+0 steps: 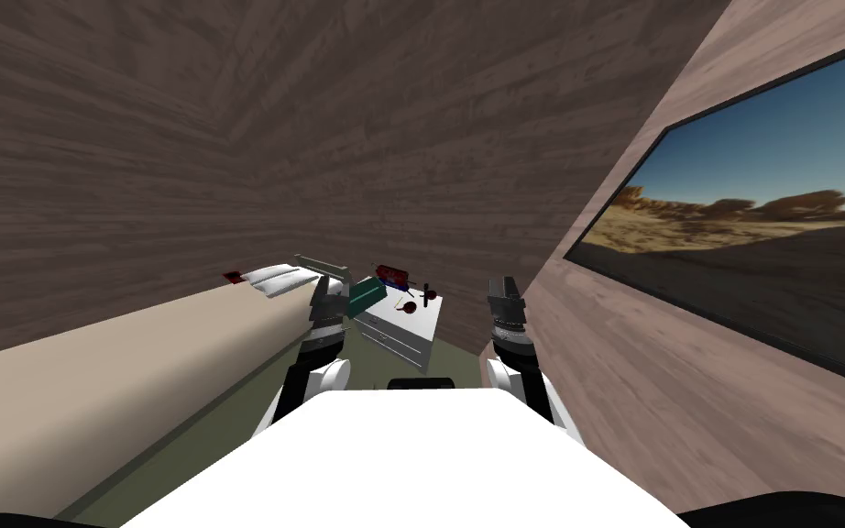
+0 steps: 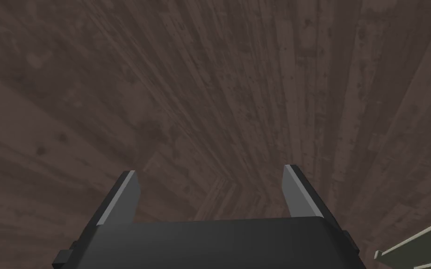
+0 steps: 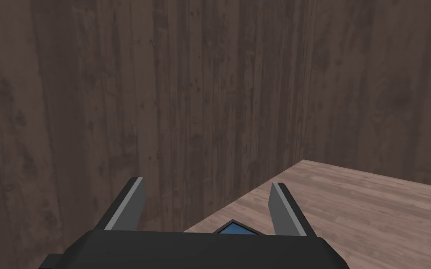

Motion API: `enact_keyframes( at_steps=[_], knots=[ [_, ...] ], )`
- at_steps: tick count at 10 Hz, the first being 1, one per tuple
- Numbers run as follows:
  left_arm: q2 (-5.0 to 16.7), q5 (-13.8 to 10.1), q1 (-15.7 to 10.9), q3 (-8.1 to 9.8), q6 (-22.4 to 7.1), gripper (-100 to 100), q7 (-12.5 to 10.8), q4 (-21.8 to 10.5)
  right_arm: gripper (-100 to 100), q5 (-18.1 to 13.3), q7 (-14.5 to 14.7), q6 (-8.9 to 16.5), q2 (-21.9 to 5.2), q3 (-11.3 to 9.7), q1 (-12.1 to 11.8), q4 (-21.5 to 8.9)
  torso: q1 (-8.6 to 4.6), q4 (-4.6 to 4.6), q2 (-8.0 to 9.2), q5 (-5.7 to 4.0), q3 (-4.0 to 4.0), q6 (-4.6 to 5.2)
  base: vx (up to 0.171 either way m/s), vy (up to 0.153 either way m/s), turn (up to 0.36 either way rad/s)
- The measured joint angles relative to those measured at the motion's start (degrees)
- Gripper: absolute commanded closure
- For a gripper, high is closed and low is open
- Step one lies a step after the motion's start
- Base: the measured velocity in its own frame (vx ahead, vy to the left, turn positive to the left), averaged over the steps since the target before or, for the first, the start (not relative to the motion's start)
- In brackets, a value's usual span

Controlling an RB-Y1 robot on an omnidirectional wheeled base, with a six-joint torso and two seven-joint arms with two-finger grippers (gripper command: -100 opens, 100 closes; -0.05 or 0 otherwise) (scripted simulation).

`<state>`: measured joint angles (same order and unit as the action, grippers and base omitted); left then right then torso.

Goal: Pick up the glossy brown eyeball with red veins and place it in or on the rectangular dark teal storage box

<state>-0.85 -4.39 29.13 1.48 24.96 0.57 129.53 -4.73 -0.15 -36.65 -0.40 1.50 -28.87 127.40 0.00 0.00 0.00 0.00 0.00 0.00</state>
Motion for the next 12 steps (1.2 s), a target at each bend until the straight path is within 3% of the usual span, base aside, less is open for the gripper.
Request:
enact_keyframes(
  at_steps=[5,10,12],
  knots=[
    [5.9,-0.8,-3.1,-2.8,-4.7,-100,-0.3,-2.4,0,0.0,0.0,0.0,0.0,0.0,0.0,0.0,0.1,0.0,0.03,0.02,0.02,0.02,-0.009,0.023,-0.135],
    [8.3,-1.9,-7.5,-6.09,-11.2,-100,-0.8,-5.9,0,0.0,0.0,0.0,0.0,0.0,0.0,0.0,0.14,0.0,-0.02,0.03,-0.01,0.02,-0.007,0.025,-0.162],
    [8.5,-2.1,-9.2,-8.54,-14.9,-100,-0.9,-7.0,0,0.0,0.0,0.0,0.0,0.0,0.0,0.0,0.19,0.0,-0.01,0.05,0.0,0.01,-0.005,0.049,-0.145]
  ],
)
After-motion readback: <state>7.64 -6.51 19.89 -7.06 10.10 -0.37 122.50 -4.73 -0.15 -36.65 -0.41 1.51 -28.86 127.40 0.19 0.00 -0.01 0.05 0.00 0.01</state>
